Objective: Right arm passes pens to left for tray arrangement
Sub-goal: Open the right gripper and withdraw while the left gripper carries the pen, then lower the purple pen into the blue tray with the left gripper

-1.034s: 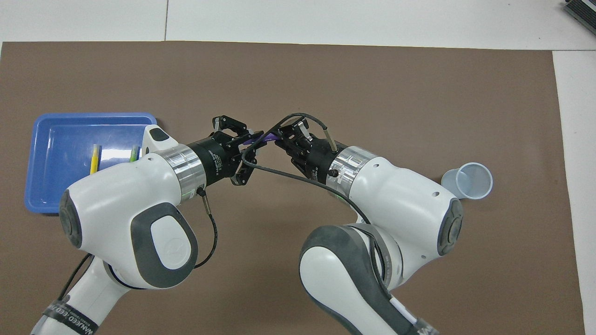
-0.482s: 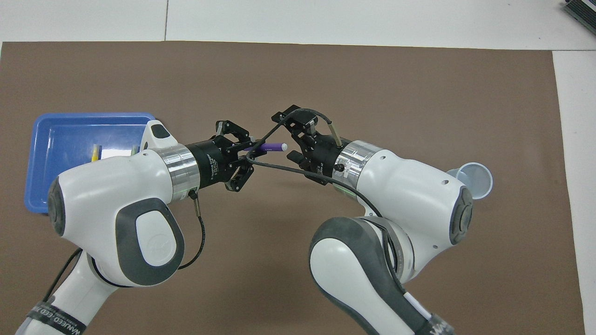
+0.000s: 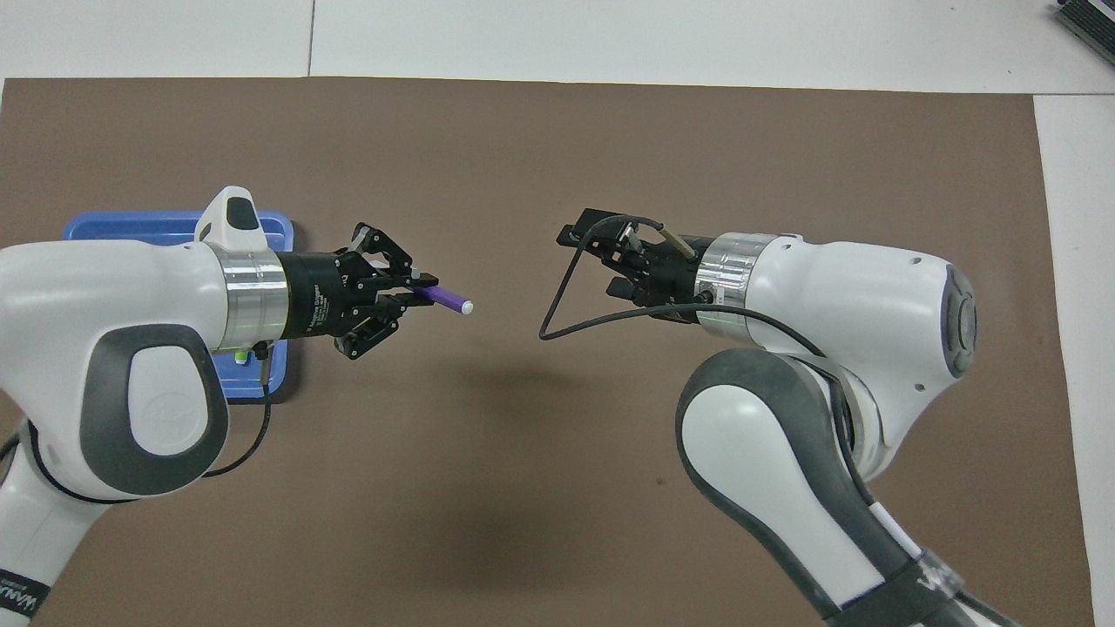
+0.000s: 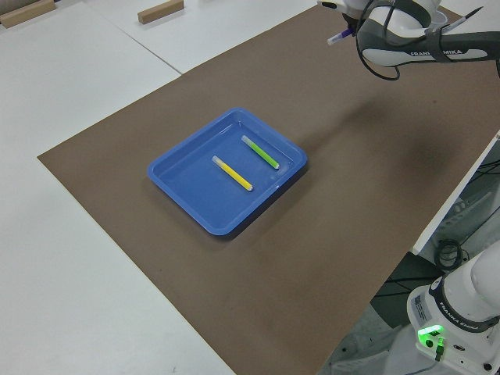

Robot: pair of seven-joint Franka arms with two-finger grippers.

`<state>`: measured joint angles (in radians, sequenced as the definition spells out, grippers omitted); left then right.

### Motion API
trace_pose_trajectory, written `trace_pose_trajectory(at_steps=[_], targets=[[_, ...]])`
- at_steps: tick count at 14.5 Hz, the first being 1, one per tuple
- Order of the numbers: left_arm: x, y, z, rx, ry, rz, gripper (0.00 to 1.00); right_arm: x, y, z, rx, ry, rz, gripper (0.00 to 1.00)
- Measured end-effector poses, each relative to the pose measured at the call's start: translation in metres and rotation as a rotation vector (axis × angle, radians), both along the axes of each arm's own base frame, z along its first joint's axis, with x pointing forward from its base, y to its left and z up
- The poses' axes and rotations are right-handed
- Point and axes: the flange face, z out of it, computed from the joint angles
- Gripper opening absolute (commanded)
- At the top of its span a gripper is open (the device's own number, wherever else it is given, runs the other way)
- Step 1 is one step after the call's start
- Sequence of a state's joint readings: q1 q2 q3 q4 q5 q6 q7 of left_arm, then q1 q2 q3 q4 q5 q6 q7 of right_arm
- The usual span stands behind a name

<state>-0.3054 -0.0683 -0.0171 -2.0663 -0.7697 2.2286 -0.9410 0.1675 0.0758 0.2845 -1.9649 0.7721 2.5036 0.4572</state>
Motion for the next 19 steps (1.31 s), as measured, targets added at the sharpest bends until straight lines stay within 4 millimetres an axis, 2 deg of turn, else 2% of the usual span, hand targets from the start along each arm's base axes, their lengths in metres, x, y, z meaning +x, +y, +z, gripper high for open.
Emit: trace_pose_trajectory(at_steps=[5, 9, 12, 14, 16, 19], targets=[[0.004, 0.056, -0.001, 0.122, -0.073, -0.323, 0.0, -0.007, -0.013, -0.006, -0.241, -0.019, 0.248, 1.0], [0.004, 0.114, 0.001, 0.23, -0.12, -0.561, 0.0, -0.024, -0.028, 0.003, -0.43, 0.028, 0.393, 1.0], [0.002, 0.153, -0.005, 0.31, -0.148, -0.709, 0.0, -0.041, -0.034, 0.017, -0.537, 0.1, 0.482, 1.0], [0.001, 0.173, -0.008, 0.355, -0.161, -0.793, 0.0, -0.056, -0.042, 0.03, -0.588, 0.153, 0.519, 1.0], [0.0, 0.191, -0.01, 0.393, -0.171, -0.859, 0.0, -0.069, -0.056, 0.045, -0.614, 0.196, 0.539, 1.0], [0.0, 0.224, -0.019, 0.443, -0.172, -0.949, 0.0, -0.083, -0.077, 0.066, -0.661, 0.181, 0.663, 1.0]])
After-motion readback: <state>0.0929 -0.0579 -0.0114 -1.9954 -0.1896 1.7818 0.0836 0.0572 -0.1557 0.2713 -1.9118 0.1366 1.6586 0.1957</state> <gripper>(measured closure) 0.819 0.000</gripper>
